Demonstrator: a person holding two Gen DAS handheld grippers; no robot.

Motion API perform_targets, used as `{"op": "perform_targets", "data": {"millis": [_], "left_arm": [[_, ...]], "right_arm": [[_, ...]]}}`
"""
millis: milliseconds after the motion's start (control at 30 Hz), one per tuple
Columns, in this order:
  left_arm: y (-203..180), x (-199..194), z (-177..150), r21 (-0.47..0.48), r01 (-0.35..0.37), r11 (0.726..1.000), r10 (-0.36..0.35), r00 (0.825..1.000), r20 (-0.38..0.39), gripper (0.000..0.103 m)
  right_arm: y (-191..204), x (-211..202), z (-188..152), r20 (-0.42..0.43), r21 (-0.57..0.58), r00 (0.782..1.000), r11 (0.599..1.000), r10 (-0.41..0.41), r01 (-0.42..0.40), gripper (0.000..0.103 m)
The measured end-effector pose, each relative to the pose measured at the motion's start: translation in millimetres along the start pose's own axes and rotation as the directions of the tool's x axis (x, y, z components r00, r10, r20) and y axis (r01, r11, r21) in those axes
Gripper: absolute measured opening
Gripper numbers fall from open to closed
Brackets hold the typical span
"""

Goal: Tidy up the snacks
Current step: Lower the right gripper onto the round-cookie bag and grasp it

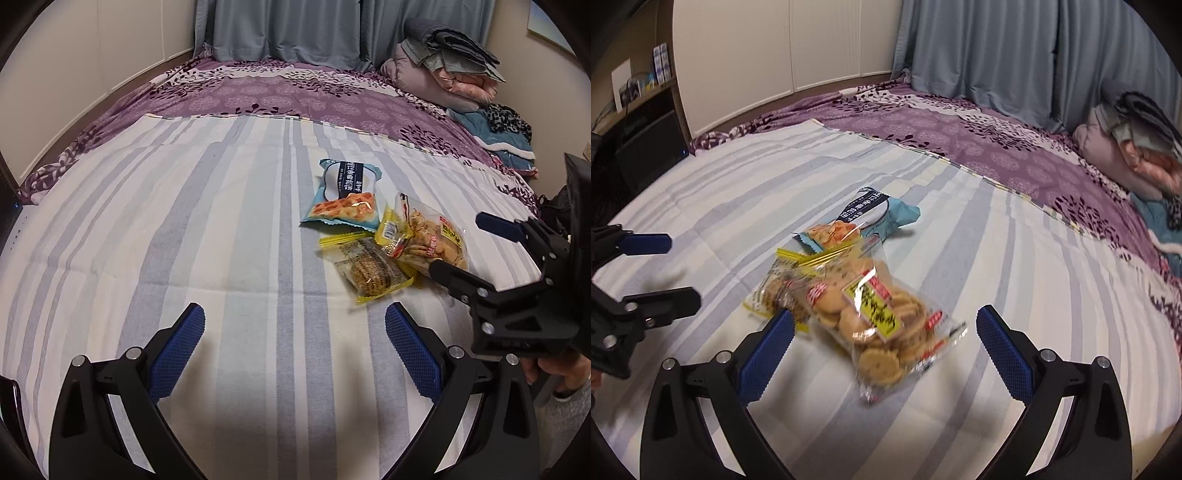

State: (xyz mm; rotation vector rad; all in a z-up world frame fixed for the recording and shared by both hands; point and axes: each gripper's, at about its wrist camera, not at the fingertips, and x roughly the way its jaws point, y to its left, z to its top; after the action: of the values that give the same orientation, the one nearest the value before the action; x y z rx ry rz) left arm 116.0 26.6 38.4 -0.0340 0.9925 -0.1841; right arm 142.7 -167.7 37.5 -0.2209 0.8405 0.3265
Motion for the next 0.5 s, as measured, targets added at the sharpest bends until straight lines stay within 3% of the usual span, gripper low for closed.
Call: {"op": "perform_targets", "data": {"millis": [200,333,500], "left_arm": [[5.9,2.8,0.4,-0.010,-0.004,1.000,0.004,1.000,-0.007,0.099],[6.9,5.2,1.3,-0.013,-0.004,1.000,0.004,1.000,-0.010,0.099],[1.8,8.7,3.4,0.000,-0.001,1.000,0.001,1.000,-0.011,0.099]], "right_arm": [[-0.6,20.5,13.7,-0.037,-0.061,0.999,0.997,0.039,-0.041,0.098],[-9.4,31.4,13.0,-0.070,-0.008,0.992,0.994,0.108,-0.109,0.097],[-26.6,31.9,2.0,-0.069,0.104,0.987,0.985,0.148,-0.141,0.075]]}}
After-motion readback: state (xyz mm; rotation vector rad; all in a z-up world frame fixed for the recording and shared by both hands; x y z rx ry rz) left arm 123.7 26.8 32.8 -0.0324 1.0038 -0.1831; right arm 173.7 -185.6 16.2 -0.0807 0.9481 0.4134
